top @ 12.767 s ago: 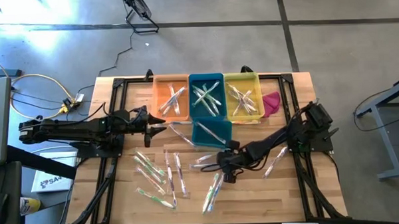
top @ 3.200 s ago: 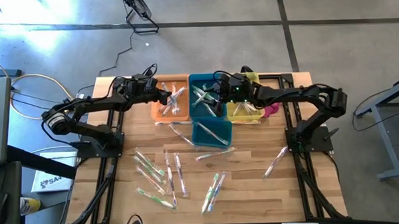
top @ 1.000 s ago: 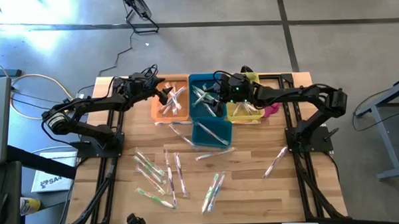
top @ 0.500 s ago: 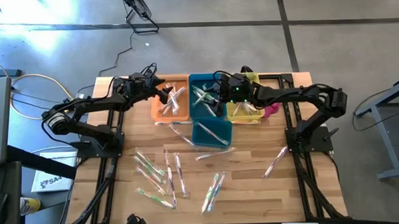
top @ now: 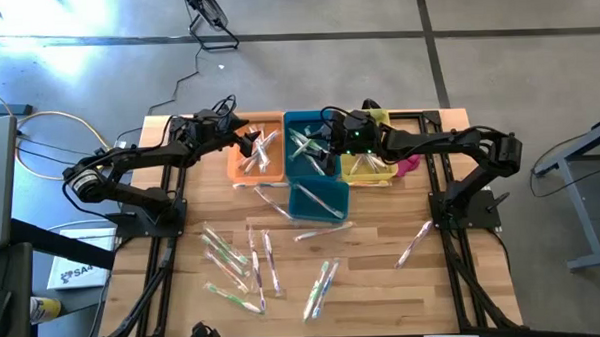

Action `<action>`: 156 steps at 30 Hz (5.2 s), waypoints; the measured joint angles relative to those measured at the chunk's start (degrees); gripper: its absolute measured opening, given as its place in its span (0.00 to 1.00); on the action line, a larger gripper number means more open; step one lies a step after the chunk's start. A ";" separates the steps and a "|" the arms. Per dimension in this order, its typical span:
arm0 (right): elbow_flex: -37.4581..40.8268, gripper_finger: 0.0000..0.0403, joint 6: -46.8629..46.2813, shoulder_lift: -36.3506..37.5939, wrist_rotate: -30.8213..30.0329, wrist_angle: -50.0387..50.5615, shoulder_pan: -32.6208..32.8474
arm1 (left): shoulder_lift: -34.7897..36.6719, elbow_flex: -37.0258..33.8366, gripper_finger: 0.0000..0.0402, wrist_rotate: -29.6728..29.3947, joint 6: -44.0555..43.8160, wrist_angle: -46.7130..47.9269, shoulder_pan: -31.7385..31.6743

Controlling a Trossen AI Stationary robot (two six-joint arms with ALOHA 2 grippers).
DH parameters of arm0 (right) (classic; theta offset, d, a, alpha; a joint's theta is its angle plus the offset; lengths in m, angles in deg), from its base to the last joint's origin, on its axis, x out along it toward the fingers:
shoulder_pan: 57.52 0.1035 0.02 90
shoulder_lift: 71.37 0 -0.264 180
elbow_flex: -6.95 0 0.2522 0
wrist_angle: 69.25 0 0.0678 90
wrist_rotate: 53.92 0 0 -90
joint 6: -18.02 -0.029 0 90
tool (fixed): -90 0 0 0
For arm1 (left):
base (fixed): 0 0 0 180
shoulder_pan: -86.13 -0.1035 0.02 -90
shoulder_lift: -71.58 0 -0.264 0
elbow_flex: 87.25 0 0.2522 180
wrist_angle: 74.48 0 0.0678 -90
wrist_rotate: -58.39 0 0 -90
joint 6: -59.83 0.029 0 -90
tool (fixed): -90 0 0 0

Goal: Pick & Place Toothbrushes
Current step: Put the blue toothbrush into the orange bin

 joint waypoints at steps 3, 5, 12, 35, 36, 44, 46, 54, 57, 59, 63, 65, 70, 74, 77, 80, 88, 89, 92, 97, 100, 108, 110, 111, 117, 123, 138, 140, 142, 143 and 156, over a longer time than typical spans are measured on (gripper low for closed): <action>0.00 0.57 0.00 -0.02 0.00 0.00 0.01 | 0.00 0.00 0.75 0.01 0.00 0.00 0.00; 0.00 0.57 0.00 -0.02 0.00 0.00 0.00 | 0.02 0.00 0.73 0.02 0.00 0.00 0.00; 0.00 0.57 0.00 -0.02 0.00 0.00 0.00 | 0.04 0.00 0.58 1.08 -0.02 0.00 0.00; 0.00 0.33 3.09 4.18 -5.92 11.05 -0.11 | 13.20 -0.44 0.17 2.65 3.02 9.47 5.82; 0.00 0.29 3.09 5.07 -6.14 12.51 -0.11 | 13.22 -0.85 0.16 2.55 2.99 8.81 6.24; 0.00 0.02 2.88 11.83 -5.99 19.72 -0.16 | 13.20 -3.78 0.02 -0.56 3.04 3.91 9.65; 0.37 0.01 2.17 12.54 -5.92 20.09 -0.11 | 13.20 -4.36 0.01 -4.17 3.12 3.88 11.20; 12.56 0.01 -3.95 18.51 -5.82 5.63 -1.99 | 13.20 -7.59 0.00 -9.09 2.95 2.58 16.79; 17.71 0.00 -4.92 22.57 -4.29 -0.82 -3.00 | 13.18 -8.42 0.00 -8.98 2.93 2.14 18.81; 20.57 0.00 -5.22 24.95 -3.30 -5.59 -3.24 | 13.18 -8.73 0.00 -9.00 2.99 1.46 19.93; 25.21 0.00 -6.04 27.98 -2.95 -11.99 -3.50 | 13.18 -8.81 0.00 -10.22 2.87 1.35 22.94; 26.50 0.00 -6.28 28.61 -2.97 -13.76 -3.50 | 13.18 -8.81 0.00 -11.46 2.89 1.35 24.70; 27.76 0.00 -6.26 28.26 -4.31 -15.74 -3.50 | 13.18 -8.83 0.00 -16.21 2.84 2.02 29.65; 27.78 0.00 -6.25 27.91 -6.77 -15.71 -3.51 | 13.18 -8.83 0.00 -19.70 1.73 4.44 33.33; 27.78 0.00 -6.20 27.93 -7.48 -16.50 -3.52 | 13.18 -8.50 0.00 -23.06 -1.18 8.38 35.47; 27.78 0.00 -5.93 27.93 -7.46 -17.09 -3.50 | 13.14 -6.08 0.00 -26.37 -4.94 17.46 37.43; 27.76 0.00 -5.66 27.93 -7.34 -17.22 -3.52 | 13.14 3.49 0.00 -31.54 -12.85 42.29 42.83; 27.76 0.00 -5.63 27.93 -7.34 -17.24 -3.52 | 13.14 4.43 0.00 -31.86 -14.13 44.78 43.42; 27.77 0.00 -5.61 27.93 -7.34 -17.20 -3.52 | 13.14 6.33 0.00 -32.85 -17.99 50.11 44.89; 27.77 0.00 -4.58 27.93 -7.32 -16.94 -3.52 | 13.16 6.61 0.00 -33.54 -22.43 52.87 46.25; 27.77 0.00 -3.98 27.91 -7.43 -16.87 -3.52 | 13.09 6.62 0.00 -33.56 -23.82 52.87 46.22; 27.76 0.00 -3.89 27.91 -7.47 -16.79 -3.52 | 11.23 6.64 0.00 -33.70 -24.00 52.89 46.10; 27.76 0.00 -3.89 27.91 -7.48 -16.77 -3.52 | 10.99 6.66 0.00 -33.70 -24.02 52.81 46.10; 27.76 0.00 -3.89 27.91 -7.48 -16.77 -3.52 | 10.77 6.67 0.00 -33.70 -24.01 52.80 46.10; 27.76 0.00 -3.87 27.91 -7.48 -16.76 -3.50 | 10.60 6.65 0.00 -33.52 -24.02 52.85 46.10; 27.76 0.00 -3.86 27.91 -7.48 -16.74 -3.52 | 10.60 6.65 0.00 -33.51 -24.02 52.83 46.10; 27.76 0.01 -2.80 27.89 -7.37 -16.07 -3.50 | 10.60 6.67 0.00 -29.87 -24.06 52.81 46.10; 27.76 0.01 -2.60 27.89 -7.45 -15.53 -3.52 | 10.60 6.67 0.00 -28.73 -24.07 52.81 46.10; 27.76 0.01 -2.60 27.89 -7.50 -15.19 -3.52 | 10.60 6.67 0.00 -28.38 -24.06 52.81 46.10; 27.76 0.01 -2.60 27.89 -7.50 -15.15 -3.52 | 10.60 6.67 0.00 -28.38 -24.06 52.81 46.10; 27.76 0.01 -2.58 27.89 -7.50 -15.15 -3.51 | 9.86 6.64 0.06 -28.58 -21.11 52.84 46.10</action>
